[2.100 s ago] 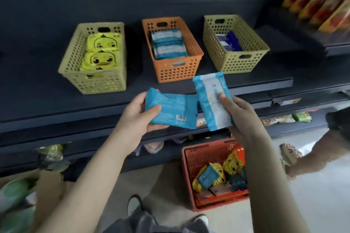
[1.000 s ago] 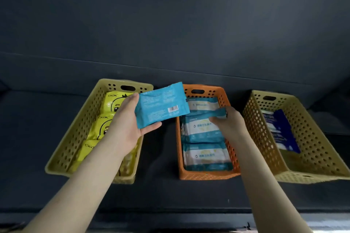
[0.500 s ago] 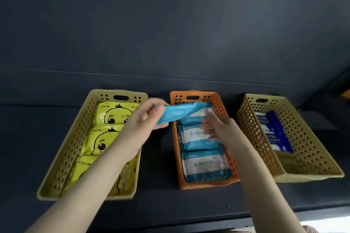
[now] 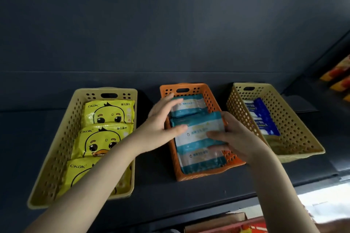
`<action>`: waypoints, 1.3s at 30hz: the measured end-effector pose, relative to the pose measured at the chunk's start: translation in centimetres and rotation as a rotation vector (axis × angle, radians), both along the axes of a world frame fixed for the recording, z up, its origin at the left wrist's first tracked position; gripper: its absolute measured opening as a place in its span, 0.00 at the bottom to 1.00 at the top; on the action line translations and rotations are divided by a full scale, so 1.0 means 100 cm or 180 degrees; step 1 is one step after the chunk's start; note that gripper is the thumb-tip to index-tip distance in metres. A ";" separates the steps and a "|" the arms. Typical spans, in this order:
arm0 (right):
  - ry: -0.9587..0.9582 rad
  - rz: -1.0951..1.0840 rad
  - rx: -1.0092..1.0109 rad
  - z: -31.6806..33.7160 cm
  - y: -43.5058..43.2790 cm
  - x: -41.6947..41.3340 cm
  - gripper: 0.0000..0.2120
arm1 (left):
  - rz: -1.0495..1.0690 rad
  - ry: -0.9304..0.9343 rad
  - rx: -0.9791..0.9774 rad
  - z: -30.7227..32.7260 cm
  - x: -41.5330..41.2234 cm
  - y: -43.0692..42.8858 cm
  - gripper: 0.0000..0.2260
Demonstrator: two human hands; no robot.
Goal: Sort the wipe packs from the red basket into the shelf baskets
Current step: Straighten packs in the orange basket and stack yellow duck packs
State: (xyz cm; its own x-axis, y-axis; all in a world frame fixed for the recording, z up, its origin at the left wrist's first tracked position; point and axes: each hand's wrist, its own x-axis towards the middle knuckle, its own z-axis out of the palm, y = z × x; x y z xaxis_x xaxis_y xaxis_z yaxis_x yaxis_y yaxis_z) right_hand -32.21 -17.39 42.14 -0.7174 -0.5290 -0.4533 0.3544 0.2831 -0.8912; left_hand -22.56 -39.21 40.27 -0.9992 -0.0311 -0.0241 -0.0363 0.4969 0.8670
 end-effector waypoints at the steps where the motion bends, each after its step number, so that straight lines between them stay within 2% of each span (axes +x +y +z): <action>1: 0.0082 0.0215 0.0299 -0.001 0.004 0.002 0.27 | 0.0063 -0.0155 -0.0237 -0.002 -0.004 0.000 0.32; 4: 0.0546 0.0857 0.1280 -0.009 0.008 0.005 0.30 | -0.0062 -0.0435 -0.0416 -0.008 -0.010 0.005 0.32; 8: 0.1755 0.1284 0.2584 -0.017 0.000 0.005 0.21 | -0.0063 -0.0403 -0.0186 -0.016 -0.009 0.007 0.27; 10: 0.2188 0.1353 0.2864 -0.023 -0.002 0.007 0.23 | 0.0015 -0.0353 -0.0106 -0.016 -0.010 0.005 0.26; 13: 0.2594 0.1692 0.2786 -0.028 -0.001 0.010 0.26 | 0.0005 -0.0367 -0.0171 -0.017 -0.011 0.003 0.26; 15: 0.2576 0.1860 0.2812 -0.027 0.002 0.011 0.26 | -0.0058 -0.0382 -0.0230 -0.017 -0.010 0.005 0.25; 17: 0.2538 0.1824 0.2900 -0.024 0.003 0.012 0.25 | -0.0077 -0.0368 -0.0265 -0.017 -0.009 0.007 0.25; 19: 0.2746 0.1669 0.2845 -0.021 0.001 0.010 0.24 | -0.0050 -0.0361 -0.0292 -0.016 -0.009 0.007 0.24; 21: 0.2924 0.1620 0.2629 -0.021 -0.006 0.007 0.30 | 0.0004 -0.0360 -0.0354 -0.015 -0.010 0.008 0.24; 23: 0.2812 0.1839 0.2508 -0.024 -0.011 0.005 0.35 | 0.0074 -0.0357 -0.0433 -0.014 -0.010 0.010 0.24; 26: 0.2697 0.1948 0.2567 -0.030 -0.011 0.001 0.32 | 0.0191 -0.0327 -0.0627 -0.014 -0.007 0.013 0.24; 33: 0.3254 0.1165 0.1896 -0.004 0.024 0.020 0.20 | 0.0308 0.0013 -0.1215 0.001 0.018 0.021 0.16; 39: 0.3267 0.0173 0.1162 0.006 0.079 0.100 0.12 | 0.0225 0.0636 -0.1077 0.013 0.089 0.059 0.12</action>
State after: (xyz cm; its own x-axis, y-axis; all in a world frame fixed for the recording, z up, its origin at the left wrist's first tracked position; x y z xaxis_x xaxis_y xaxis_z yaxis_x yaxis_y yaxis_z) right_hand -22.18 -9.46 42.78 -0.8233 -0.5266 0.2119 -0.5313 0.5835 -0.6141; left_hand -13.68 -33.32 41.60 -0.9783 -0.0727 0.1939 0.0721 0.7580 0.6483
